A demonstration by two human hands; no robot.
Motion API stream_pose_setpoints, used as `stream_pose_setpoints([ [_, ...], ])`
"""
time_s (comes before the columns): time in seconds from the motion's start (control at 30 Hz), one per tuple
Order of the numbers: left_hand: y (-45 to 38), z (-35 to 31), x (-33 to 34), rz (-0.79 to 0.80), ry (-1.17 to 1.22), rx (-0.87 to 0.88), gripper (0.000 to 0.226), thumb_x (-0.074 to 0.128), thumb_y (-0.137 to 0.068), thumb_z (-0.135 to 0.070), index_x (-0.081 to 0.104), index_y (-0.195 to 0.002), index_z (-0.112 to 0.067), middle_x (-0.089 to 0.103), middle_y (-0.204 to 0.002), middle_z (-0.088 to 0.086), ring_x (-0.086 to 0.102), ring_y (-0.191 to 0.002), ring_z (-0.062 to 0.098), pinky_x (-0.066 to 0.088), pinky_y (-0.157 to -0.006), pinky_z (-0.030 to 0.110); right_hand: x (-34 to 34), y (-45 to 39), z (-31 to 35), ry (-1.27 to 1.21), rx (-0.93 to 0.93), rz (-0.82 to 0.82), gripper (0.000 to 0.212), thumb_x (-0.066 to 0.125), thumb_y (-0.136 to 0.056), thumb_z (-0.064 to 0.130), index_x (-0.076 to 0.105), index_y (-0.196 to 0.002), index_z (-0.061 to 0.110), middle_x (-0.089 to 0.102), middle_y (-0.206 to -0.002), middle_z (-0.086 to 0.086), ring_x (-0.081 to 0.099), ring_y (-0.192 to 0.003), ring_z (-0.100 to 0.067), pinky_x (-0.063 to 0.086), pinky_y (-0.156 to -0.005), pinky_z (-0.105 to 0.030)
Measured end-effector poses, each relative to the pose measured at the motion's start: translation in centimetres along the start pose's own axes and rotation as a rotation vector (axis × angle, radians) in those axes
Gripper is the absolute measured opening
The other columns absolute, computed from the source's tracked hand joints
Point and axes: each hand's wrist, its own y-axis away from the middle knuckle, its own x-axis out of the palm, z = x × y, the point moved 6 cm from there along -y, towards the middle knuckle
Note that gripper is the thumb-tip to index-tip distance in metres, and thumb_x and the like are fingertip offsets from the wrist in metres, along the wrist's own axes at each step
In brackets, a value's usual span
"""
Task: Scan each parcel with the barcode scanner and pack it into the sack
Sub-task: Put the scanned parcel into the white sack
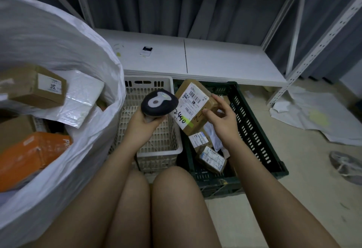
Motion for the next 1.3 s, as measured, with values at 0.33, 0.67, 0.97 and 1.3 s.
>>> stream_pose_setpoints([
  [0.33,7.0,-8.2,-9.6,-0.264,0.022,0.164,0.048,0.073,-0.083,-0.009,0.053,-0.127,-0.017,0.058,-0.118,-0.007,0.051,-0.11,0.004,0.038,-0.073,-0.005,6.4,5.3,13.1,0.04,-0.306,0.066,0.038,0.062,-0.092,0.016,0.055,-0.123,0.036,0.059,-0.117,0.007,0.061,-0.109,-0.02,0.057,-0.087,-0.043],
  [0.67,12.8,-8.2,-24.1,-0.581,0.027,0.155,0.044,0.072,-0.085,-0.017,0.055,-0.125,-0.021,0.059,-0.117,-0.009,0.053,-0.108,0.007,0.043,-0.083,0.012,22.5,6.9,14.5,0.314,-0.384,0.28,0.055,0.071,-0.083,0.026,0.051,-0.134,0.035,0.047,-0.128,0.002,0.053,-0.111,-0.012,0.052,-0.092,-0.03],
  [0.97,8.8,-5.5,-29.4,-0.633,0.073,0.108,0.054,0.074,-0.083,-0.019,0.054,-0.133,-0.019,0.062,-0.125,-0.006,0.056,-0.113,0.006,0.044,-0.085,0.011,36.4,1.7,14.8,0.759,-0.728,0.43,0.056,0.064,-0.086,0.015,0.049,-0.139,0.022,0.04,-0.139,-0.009,0.043,-0.124,-0.025,0.035,-0.095,-0.024],
  [1.3,6.8,-4.0,-32.3,-0.69,0.057,0.071,0.054,0.073,-0.083,-0.021,0.053,-0.133,-0.018,0.06,-0.12,-0.009,0.054,-0.101,-0.002,0.041,-0.07,-0.004,46.4,-1.8,9.9,0.805,-0.437,0.735,0.043,0.042,-0.102,0.038,0.05,-0.139,0.018,0.042,-0.149,-0.01,0.043,-0.133,-0.028,0.032,-0.106,-0.034],
])
